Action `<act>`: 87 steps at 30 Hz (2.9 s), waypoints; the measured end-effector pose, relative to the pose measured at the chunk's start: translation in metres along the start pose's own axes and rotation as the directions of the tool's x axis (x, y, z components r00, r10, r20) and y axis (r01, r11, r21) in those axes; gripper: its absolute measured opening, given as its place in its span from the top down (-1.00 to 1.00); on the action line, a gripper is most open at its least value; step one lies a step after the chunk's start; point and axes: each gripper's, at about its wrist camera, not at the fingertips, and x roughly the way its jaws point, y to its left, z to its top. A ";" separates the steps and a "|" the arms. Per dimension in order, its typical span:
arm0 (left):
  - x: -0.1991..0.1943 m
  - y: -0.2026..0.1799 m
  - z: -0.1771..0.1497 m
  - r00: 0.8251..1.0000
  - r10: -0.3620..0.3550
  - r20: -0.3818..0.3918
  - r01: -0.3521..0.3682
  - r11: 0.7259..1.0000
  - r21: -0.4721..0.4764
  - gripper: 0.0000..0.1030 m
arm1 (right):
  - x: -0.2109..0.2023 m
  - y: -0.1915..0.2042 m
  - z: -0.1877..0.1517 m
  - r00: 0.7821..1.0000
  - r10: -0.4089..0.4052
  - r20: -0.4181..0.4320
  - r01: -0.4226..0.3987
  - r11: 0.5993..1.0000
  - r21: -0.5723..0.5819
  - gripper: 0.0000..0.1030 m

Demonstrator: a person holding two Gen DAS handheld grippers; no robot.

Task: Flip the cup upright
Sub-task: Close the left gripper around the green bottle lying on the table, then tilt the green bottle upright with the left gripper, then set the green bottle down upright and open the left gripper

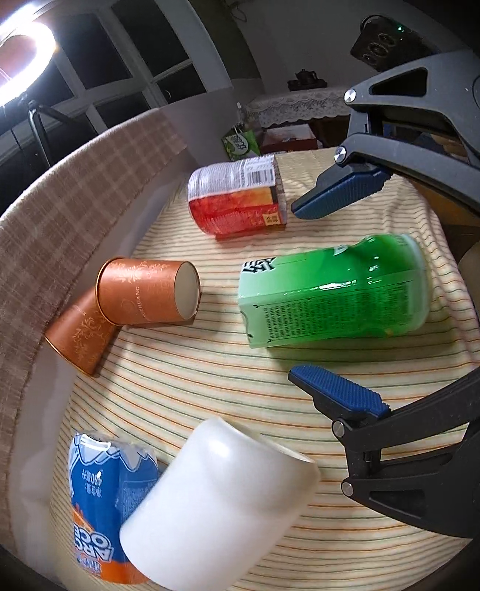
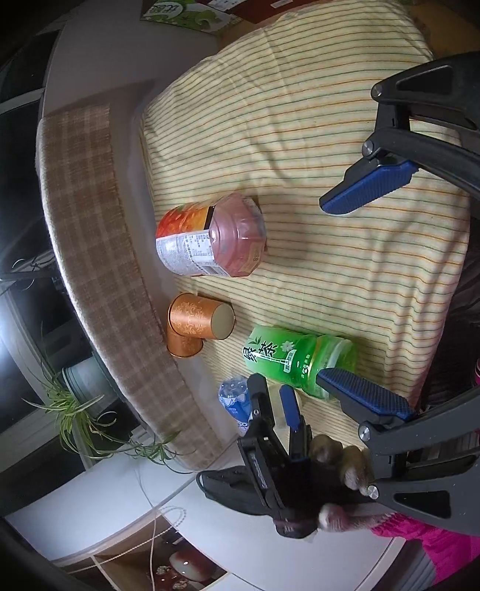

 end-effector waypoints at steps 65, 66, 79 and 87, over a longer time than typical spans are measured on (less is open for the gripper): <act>-0.013 -0.064 -0.023 0.918 0.132 0.374 -0.284 0.877 0.387 -0.13 | 0.006 -0.010 -0.005 1.000 -0.005 -0.017 0.006 0.999 0.052 -0.70; -0.013 -0.064 -0.023 0.915 0.132 0.381 -0.289 0.875 0.389 -0.13 | 0.006 -0.010 -0.005 1.000 -0.005 -0.018 0.006 0.999 0.053 -0.70; -0.017 -0.056 -0.036 0.925 0.133 0.357 -0.284 0.866 0.413 -0.13 | 0.005 -0.006 -0.006 1.000 -0.016 -0.009 0.016 0.999 0.049 -0.70; -0.023 -0.050 -0.045 0.937 0.126 0.324 -0.262 0.869 0.419 -0.13 | 0.004 -0.001 -0.007 1.000 -0.020 -0.004 0.020 0.999 0.040 -0.70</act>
